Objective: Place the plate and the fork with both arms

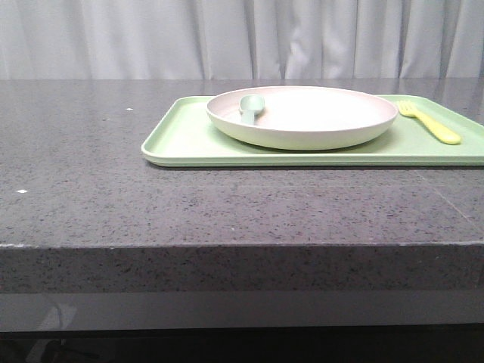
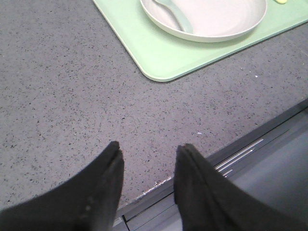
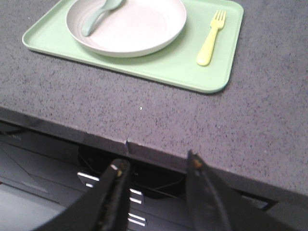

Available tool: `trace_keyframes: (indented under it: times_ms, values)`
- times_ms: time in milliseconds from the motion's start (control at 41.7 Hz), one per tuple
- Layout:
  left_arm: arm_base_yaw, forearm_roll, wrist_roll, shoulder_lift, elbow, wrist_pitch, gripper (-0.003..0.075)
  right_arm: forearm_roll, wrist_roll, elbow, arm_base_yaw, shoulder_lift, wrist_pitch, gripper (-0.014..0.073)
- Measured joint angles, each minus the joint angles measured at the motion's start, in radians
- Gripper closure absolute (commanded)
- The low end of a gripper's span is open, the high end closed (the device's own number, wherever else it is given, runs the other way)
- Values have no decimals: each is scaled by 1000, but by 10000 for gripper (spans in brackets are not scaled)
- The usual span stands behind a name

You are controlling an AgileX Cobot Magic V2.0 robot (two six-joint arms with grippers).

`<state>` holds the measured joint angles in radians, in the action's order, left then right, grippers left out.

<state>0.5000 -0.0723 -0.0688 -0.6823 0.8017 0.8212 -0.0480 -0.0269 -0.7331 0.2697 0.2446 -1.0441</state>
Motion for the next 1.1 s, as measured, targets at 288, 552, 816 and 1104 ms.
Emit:
trace_keyframes:
  times_ms: [288,552,816,1104]
  values:
    - [0,0,0,0,0,0,741,2,0,1,0,0,28,709]
    - [0,0,0,0,0,0,741,3,2,1,0,0,38,711]
    - [0,0,0,0,0,0,741,3,2,1,0,0,38,711]
    - [-29,-4,0,50,-44,-40,741,4,2,1,0,0,38,711]
